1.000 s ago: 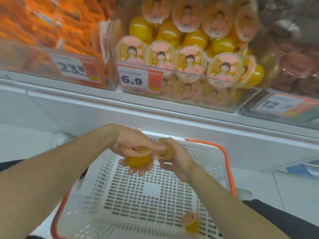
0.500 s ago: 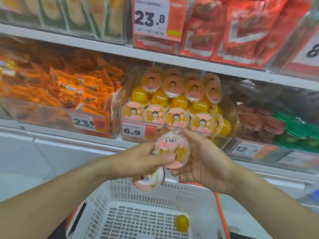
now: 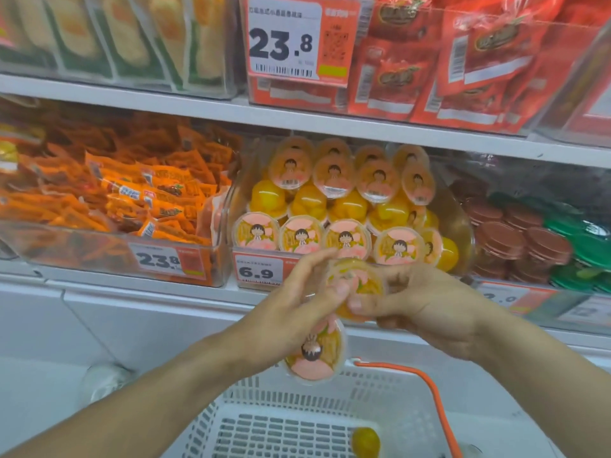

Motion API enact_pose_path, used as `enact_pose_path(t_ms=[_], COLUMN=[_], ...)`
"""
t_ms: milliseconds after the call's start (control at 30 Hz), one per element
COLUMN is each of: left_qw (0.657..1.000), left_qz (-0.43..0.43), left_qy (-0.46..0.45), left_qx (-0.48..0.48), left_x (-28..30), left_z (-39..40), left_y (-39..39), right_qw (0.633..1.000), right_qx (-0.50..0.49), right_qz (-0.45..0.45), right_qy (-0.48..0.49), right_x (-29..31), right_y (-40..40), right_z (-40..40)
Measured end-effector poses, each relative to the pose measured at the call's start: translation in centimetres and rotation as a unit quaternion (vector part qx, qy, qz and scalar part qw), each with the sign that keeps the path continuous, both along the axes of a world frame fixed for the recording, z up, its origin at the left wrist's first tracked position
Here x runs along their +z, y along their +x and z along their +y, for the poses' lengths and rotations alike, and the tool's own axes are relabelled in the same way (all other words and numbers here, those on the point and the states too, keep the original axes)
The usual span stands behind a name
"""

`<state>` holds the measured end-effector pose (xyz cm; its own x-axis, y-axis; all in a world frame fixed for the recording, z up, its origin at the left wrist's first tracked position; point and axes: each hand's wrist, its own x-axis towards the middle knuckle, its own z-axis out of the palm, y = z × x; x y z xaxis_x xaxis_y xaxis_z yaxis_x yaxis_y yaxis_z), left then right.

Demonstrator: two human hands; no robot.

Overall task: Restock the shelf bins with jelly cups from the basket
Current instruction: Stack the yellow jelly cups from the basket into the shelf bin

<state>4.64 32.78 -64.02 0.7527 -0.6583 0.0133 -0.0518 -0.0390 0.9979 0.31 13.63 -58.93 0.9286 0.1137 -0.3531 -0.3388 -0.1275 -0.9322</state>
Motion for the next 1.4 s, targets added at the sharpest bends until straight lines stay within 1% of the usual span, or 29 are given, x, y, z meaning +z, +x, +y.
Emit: enact_pose_path(t_ms=[67, 133, 167, 267, 300, 433, 533, 667, 800, 833, 867, 933, 967, 1067, 1133, 1233, 1400], left_qw=[1.0, 0.999, 0.999, 0.998, 0.997, 0.993, 0.989, 0.979, 0.979, 0.977, 0.975, 0.97, 0.966, 0.958, 0.955, 0.95, 0.949], left_qz=[-0.007, -0.009, -0.006, 0.012, 0.022, 0.08, 0.105, 0.129, 0.136, 0.14, 0.14, 0.144, 0.153, 0.19, 0.209, 0.228, 0.221], left_qy=[0.018, 0.026, 0.024, 0.021, 0.022, -0.006, -0.049, -0.112, -0.11, -0.108, -0.105, -0.092, -0.091, -0.127, -0.145, -0.159, -0.168], left_qx=[0.008, 0.022, 0.032, 0.063, 0.074, 0.09, 0.088, 0.109, 0.106, 0.119, 0.137, 0.175, 0.186, 0.173, 0.15, 0.142, 0.147], left_x=[-0.3, -0.7, -0.8, -0.8, -0.9, -1.3, -0.9, -0.3, 0.2, 0.2, 0.2, 0.4, 0.5, 0.5, 0.8, 0.8, 1.0], left_z=[-0.3, -0.6, -0.7, -0.8, -0.8, -1.0, -1.0, -0.7, -0.3, -0.2, -0.1, 0.1, 0.3, 1.3, 1.9, 2.7, 4.0], left_y=[-0.2, -0.4, -0.3, 0.0, 0.1, 0.2, 0.0, -0.4, -0.2, -0.3, -0.3, -0.2, 0.0, 0.4, 0.6, 1.1, 1.1], right_qw=[0.998, 0.997, 0.996, 0.985, 0.981, 0.972, 0.965, 0.959, 0.955, 0.953, 0.949, 0.928, 0.919, 0.895, 0.882, 0.877, 0.866], right_qx=[0.013, -0.009, -0.036, -0.141, -0.162, -0.164, -0.153, -0.156, -0.2, -0.205, -0.209, -0.214, -0.212, -0.211, -0.215, -0.206, -0.181], right_qz=[-0.006, -0.027, -0.041, -0.093, -0.108, -0.167, -0.2, -0.204, -0.197, -0.204, -0.232, -0.304, -0.327, -0.364, -0.363, -0.34, -0.339], right_qy=[-0.06, -0.075, -0.071, -0.015, 0.001, 0.024, 0.073, 0.116, 0.095, 0.087, 0.054, -0.037, -0.065, -0.15, -0.208, -0.269, -0.32], right_x=[0.2, 0.1, 0.1, -0.7, -1.0, -1.7, -1.4, -2.0, -0.4, 0.2, 0.6, 1.5, 1.7, 1.9, 1.7, 1.3, 1.4], right_y=[0.1, 0.3, 0.4, 0.9, 0.9, 0.6, 0.5, 1.0, 2.2, 2.7, 3.5, 5.6, 6.8, 10.7, 13.0, 14.5, 14.1], right_z=[-0.5, -0.8, -0.9, -0.9, -0.7, -0.1, 0.6, 2.1, 2.9, 3.2, 3.4, 4.0, 4.4, 5.2, 5.3, 5.6, 5.8])
